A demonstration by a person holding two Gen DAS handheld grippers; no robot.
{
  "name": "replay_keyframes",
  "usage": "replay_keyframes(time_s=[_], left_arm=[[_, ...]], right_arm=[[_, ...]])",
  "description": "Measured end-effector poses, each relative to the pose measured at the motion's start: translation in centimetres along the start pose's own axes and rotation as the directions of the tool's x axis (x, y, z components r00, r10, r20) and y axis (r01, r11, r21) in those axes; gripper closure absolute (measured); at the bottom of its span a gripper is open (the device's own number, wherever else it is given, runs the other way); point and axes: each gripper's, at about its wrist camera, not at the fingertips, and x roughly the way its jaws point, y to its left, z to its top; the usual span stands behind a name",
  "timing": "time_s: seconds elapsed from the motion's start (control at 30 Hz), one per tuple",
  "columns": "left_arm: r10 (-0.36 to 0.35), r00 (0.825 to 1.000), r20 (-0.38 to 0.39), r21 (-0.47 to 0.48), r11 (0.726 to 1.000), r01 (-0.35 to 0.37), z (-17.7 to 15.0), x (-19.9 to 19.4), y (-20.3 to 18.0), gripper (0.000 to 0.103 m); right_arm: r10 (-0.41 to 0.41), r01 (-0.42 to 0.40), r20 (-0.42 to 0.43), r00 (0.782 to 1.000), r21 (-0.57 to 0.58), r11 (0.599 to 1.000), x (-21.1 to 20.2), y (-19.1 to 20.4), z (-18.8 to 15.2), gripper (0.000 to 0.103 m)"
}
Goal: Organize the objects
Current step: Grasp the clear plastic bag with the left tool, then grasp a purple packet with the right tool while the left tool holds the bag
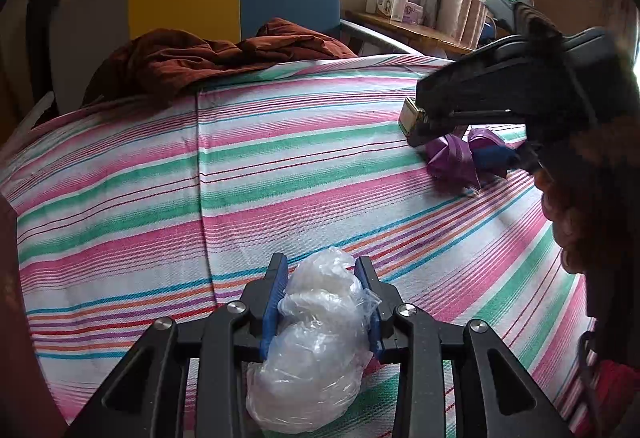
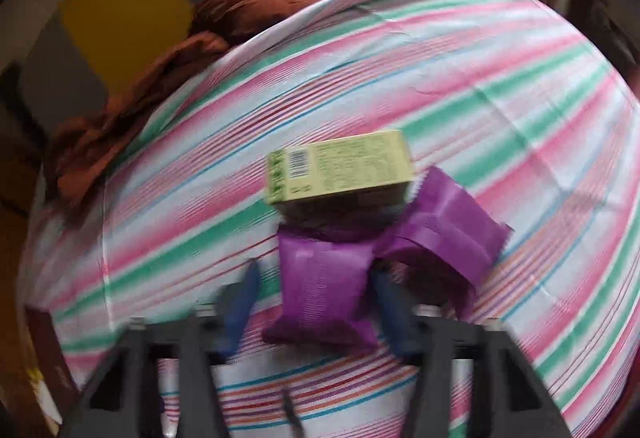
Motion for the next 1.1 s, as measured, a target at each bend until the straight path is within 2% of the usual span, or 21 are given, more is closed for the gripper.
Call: replay_keyframes(time_s=[0.03, 0.17, 0.23, 0.33, 0.67, 1.1], left_arm=[[0.0, 1.0, 0.001, 0.0, 1.0, 0.0, 0.0, 0.0, 0.0, 0.067], [0.0, 1.0, 0.001, 0.0, 1.0, 0.0, 0.0, 0.0, 0.2, 0.067], [0.001, 1.0, 0.001, 0.001, 1.0, -0.001, 0.1, 0.0, 0.1, 0.067], [0.003, 1.0, 0.0, 0.003, 1.0, -0.003, 0.1, 0.0, 0.1, 0.067], [0.018, 1.0, 0.001, 0.016, 1.0, -0.018, 0.1, 0.0, -0.1, 0.068], [0.029, 1.0, 0.003, 0.025, 0.999, -0.029, 0.2, 0.0, -0.2, 0.068]], right_arm=[[-0.007, 0.007, -0.002, 1.0, -0.04, 0.999, 0.0, 0.6, -0.3, 0.063], [0.062, -0.07, -0.051, 0.997, -0.182, 0.981, 0.0, 3.5, -1.3, 0.064], [0.051, -0.067, -0.063, 0.997, -0.275, 0.959, 0.1, 5.1, -2.0, 0.064], [0.035, -0.058, -0.071, 0.997, -0.348, 0.936, 0.1, 6.4, -2.8, 0.063], [-0.017, -0.005, -0.048, 0.999, -0.421, 0.907, 0.5, 8.7, -3.4, 0.063], [-0.017, -0.008, -0.051, 0.999, -0.457, 0.889, -0.3, 9.0, -4.2, 0.064]])
